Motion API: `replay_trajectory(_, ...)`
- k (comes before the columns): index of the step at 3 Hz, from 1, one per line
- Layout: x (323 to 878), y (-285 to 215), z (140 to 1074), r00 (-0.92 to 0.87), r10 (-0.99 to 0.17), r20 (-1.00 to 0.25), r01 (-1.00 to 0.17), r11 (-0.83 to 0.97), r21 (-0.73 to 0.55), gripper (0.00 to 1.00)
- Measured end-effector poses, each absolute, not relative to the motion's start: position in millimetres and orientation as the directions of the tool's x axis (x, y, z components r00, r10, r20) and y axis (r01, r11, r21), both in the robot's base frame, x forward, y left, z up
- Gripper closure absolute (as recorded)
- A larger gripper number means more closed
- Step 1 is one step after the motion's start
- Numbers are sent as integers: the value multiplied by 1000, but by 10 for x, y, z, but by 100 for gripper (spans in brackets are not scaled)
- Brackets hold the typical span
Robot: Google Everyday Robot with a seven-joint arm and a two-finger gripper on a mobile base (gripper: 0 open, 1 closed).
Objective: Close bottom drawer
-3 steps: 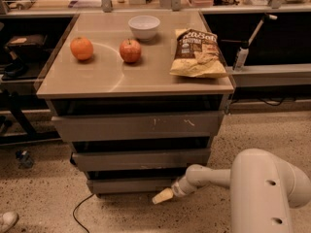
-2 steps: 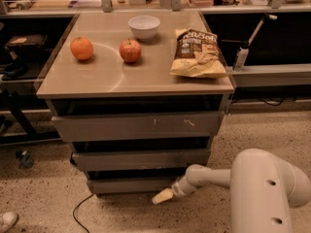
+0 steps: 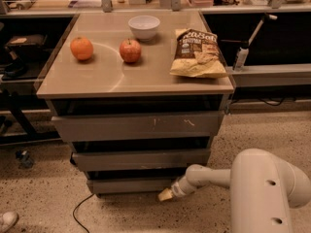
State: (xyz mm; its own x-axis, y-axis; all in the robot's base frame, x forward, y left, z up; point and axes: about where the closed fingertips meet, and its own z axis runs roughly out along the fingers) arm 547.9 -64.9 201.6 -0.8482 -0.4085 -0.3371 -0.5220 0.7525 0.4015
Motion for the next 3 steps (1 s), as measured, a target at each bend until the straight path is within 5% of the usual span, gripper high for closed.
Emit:
replay_trajectory(2,5530,-596,1944,-840,-424,-339,-534,757,377,89)
replay_trajectory(3,5700,-545,1896,-833,-423,-356,-539,767,348,100)
